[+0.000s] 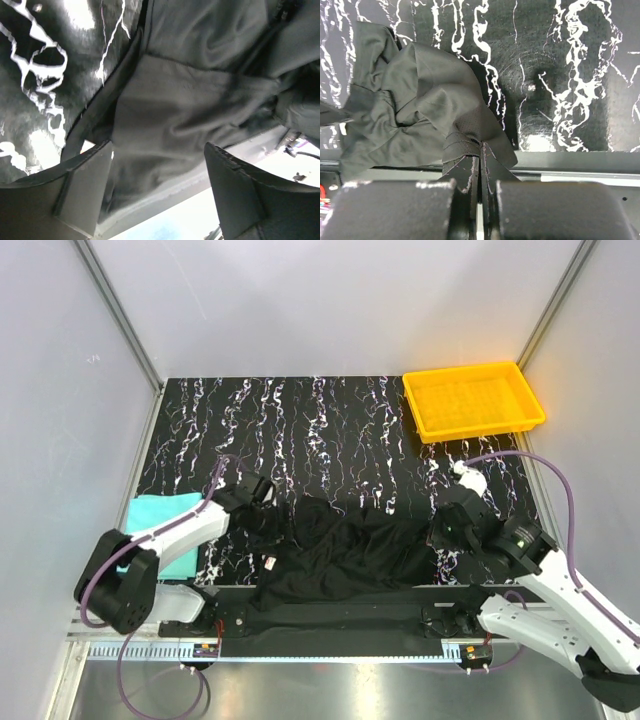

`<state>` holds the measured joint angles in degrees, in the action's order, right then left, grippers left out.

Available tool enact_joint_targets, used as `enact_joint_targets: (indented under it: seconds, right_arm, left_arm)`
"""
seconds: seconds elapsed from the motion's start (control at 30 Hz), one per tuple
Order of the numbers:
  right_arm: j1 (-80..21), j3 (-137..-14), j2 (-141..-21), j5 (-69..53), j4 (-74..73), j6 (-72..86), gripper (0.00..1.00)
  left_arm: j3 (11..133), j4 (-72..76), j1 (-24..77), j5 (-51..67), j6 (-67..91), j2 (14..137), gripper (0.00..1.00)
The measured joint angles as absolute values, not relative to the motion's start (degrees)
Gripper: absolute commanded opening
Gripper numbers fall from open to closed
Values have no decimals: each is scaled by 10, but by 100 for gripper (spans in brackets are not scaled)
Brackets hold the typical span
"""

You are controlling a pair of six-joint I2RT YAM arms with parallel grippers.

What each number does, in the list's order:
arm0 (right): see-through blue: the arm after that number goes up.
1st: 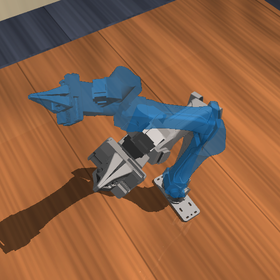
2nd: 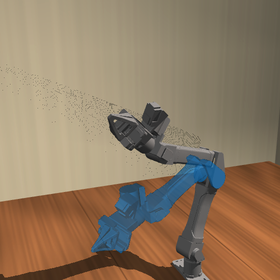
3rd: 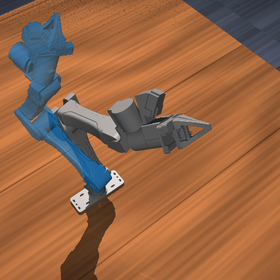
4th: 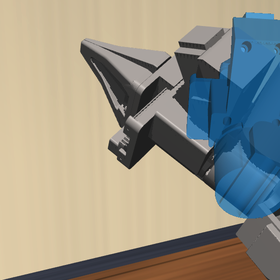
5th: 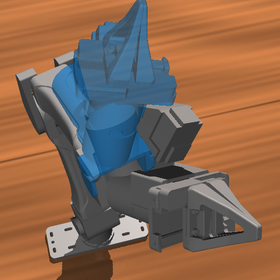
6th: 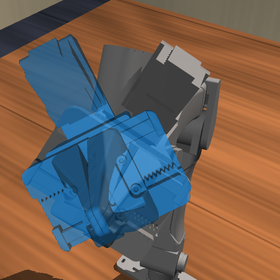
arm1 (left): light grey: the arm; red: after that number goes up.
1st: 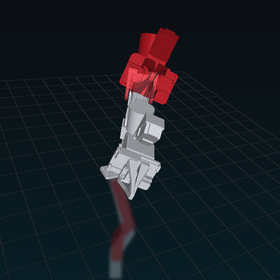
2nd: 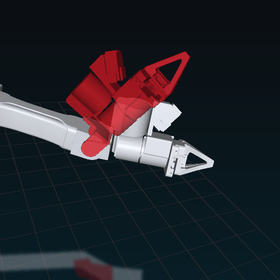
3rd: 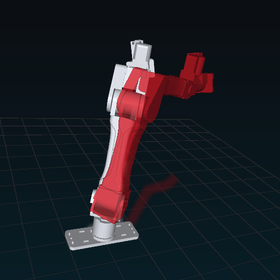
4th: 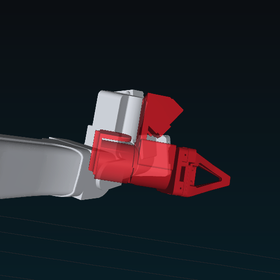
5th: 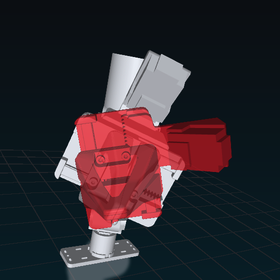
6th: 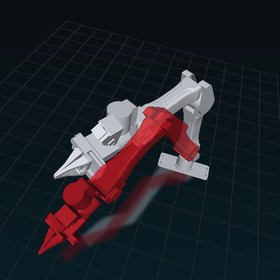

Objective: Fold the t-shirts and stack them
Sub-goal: Flatten the tshirt out

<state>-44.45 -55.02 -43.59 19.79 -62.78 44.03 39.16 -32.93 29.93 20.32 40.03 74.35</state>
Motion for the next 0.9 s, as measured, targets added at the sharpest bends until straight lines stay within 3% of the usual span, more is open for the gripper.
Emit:
enact_joint_targets:
  seconds: [0.13, 0.23, 0.27, 0.4, 0.53, 0.7, 0.9]
  right_arm:
    - [-444, -550, -416, 192, -634, 458, 0]
    - [-444, -550, -411, 189, -634, 464, 0]
    - [-444, -550, -414, 189, -635, 465, 0]
    - [-440, -562, -453, 191, -644, 463, 0]
    - [-387, -634, -546, 182, -642, 421, 0]
    - [-260, -811, -714, 118, -624, 347, 0]
    - [-213, -1052, -809, 75, -621, 292, 0]
  left_arm:
    - [392, -322, 327, 183, 399, 775, 63]
    - [391, -314, 337, 181, 397, 786, 26]
    - [391, -311, 337, 180, 397, 792, 0]
    - [410, -332, 337, 156, 385, 804, 0]
    - [516, -412, 326, 93, 357, 791, 0]
    - [754, -493, 256, 17, 305, 761, 0]
    - [1014, -546, 217, -54, 259, 712, 0]
